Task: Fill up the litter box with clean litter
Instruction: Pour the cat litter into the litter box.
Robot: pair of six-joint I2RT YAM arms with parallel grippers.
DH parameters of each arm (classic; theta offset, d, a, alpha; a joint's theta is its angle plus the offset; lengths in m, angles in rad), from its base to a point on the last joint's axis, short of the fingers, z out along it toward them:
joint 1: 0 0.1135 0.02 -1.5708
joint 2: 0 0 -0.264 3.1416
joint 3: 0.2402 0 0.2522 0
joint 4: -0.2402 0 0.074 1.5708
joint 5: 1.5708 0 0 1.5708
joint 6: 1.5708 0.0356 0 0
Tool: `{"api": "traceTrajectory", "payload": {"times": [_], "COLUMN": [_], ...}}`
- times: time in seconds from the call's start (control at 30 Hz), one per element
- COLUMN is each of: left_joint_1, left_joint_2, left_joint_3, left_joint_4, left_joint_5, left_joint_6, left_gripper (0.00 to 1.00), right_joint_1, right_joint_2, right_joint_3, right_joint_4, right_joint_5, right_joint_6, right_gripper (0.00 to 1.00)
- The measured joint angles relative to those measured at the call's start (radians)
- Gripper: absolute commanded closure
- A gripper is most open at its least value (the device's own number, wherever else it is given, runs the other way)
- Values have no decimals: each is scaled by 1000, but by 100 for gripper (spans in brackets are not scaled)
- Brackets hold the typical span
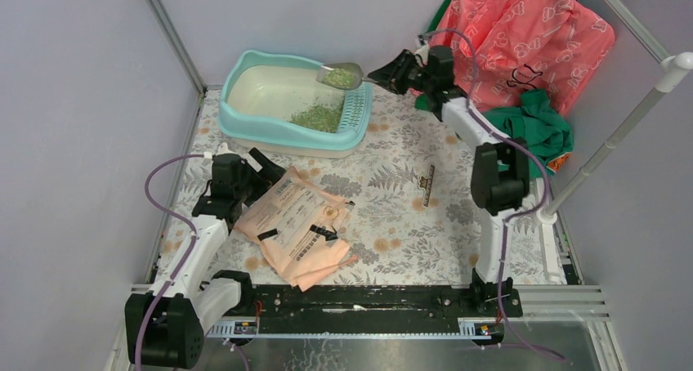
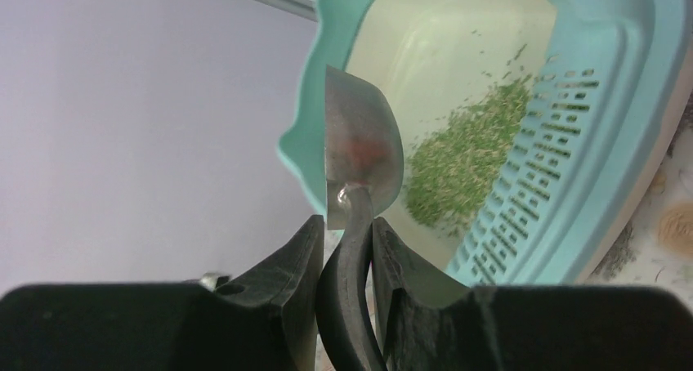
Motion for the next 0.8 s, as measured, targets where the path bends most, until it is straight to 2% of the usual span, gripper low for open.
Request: {"api": "traceTrajectory", "payload": {"times": [0.2,0.33,0.43,0.57,0.7,0.8], "left_joint_1": [20,27,27,27,27,27], "left_joint_2": [0,0,-5,-13,-14,-17], "left_joint_3": [0,0,-2,-8,-11,-11], "left_joint_4": [9,9,9,11,10,9], "left_joint_5": [21,27,35,42,46,46], "left_joint_6": [1,1,1,1,1,1], "left_gripper": [1,1,1,1,1,1], "right_joint_1": [121,195,253,334,418,478], "right_joint_2": [267,331,319,254,157,89], "right_joint_3": [446,595,605,522,408,341], "right_joint_4": [-341,-515,-573,-575,-547,-460], "right_joint_5": [177,348,510,754,963,1072], "right_joint_6": [-182,-323,-445,-630,-814,-951], "right_gripper": [100,100,100,100,100,100]}}
